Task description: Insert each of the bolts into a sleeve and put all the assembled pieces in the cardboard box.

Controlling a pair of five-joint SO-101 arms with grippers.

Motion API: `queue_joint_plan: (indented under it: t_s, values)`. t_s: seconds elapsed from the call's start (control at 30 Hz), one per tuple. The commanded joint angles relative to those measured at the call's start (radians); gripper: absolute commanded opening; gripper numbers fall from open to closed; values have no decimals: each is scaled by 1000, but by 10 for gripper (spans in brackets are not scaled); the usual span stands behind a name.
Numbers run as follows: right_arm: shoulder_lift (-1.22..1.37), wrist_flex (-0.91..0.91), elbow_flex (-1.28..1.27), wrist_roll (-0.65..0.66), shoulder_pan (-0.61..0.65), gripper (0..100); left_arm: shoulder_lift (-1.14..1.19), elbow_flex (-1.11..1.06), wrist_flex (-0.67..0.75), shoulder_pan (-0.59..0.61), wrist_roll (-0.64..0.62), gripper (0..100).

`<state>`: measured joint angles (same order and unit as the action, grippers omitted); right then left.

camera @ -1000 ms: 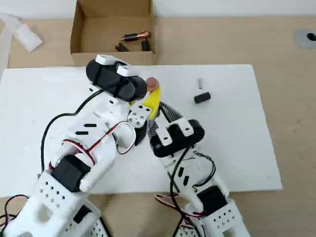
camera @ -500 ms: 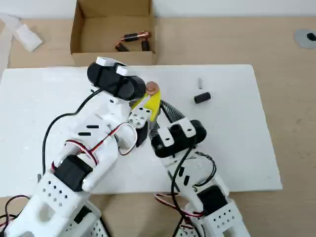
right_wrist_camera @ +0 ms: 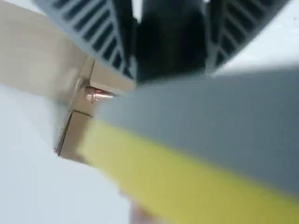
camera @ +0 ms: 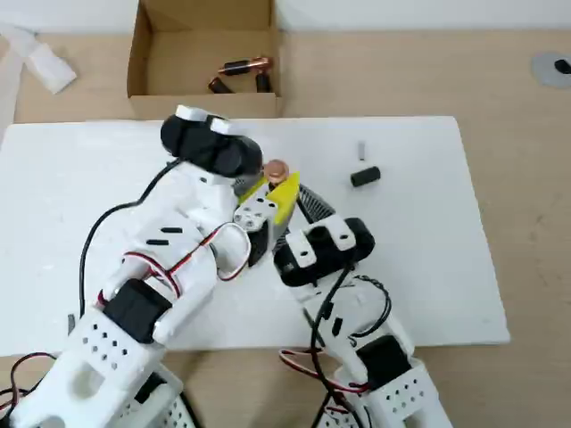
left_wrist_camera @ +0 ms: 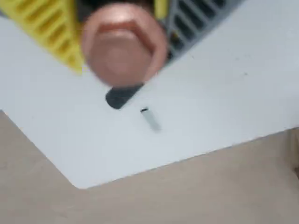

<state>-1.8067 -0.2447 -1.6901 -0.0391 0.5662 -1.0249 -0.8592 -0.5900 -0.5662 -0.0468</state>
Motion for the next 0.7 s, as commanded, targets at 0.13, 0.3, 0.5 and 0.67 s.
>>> queue_joint_plan:
  t_s: [0.13,0.3,0.5,0.67]
  values:
    - [-116,29,2,5,8,10,-2,81,-84,78,-140,172]
    - [-108,29,2,2,8,10,-2,176,-198,123,-164,184]
    - [-107,31,33,5,-12,9,-2,229,-238,167,-123,49]
    - [-7,28,150,20,-36,9,-12,213,-239,345,-80,2]
